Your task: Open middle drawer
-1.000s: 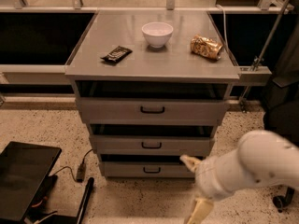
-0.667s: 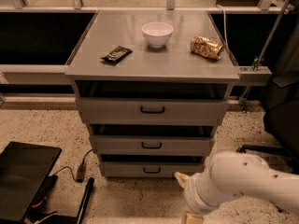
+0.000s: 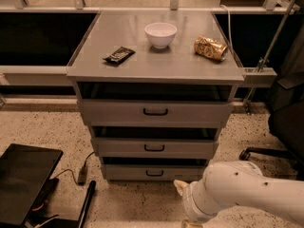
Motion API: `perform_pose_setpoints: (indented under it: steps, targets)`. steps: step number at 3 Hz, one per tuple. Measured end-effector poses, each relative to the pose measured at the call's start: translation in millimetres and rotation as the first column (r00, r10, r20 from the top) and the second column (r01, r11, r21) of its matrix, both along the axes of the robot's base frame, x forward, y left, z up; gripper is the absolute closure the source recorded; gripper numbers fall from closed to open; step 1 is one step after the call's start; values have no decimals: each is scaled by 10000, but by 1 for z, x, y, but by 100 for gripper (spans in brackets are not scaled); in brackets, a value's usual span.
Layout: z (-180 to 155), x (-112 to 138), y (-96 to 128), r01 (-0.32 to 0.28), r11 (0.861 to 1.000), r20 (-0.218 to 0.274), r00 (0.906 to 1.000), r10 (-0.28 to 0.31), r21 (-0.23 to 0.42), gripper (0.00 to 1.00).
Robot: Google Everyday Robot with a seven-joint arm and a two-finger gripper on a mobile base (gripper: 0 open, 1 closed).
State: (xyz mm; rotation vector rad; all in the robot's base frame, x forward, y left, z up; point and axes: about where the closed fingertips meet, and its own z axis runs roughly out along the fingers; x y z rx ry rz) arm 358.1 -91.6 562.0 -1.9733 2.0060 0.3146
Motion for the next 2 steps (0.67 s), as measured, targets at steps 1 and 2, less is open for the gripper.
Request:
perform_pose_setpoints:
  steps: [1,2]
  targets:
    - [3,15,-14,247,9996,623,9977,-255,136,0]
    - [4,60,-27,739,9971,1761,9815,-757,168,0]
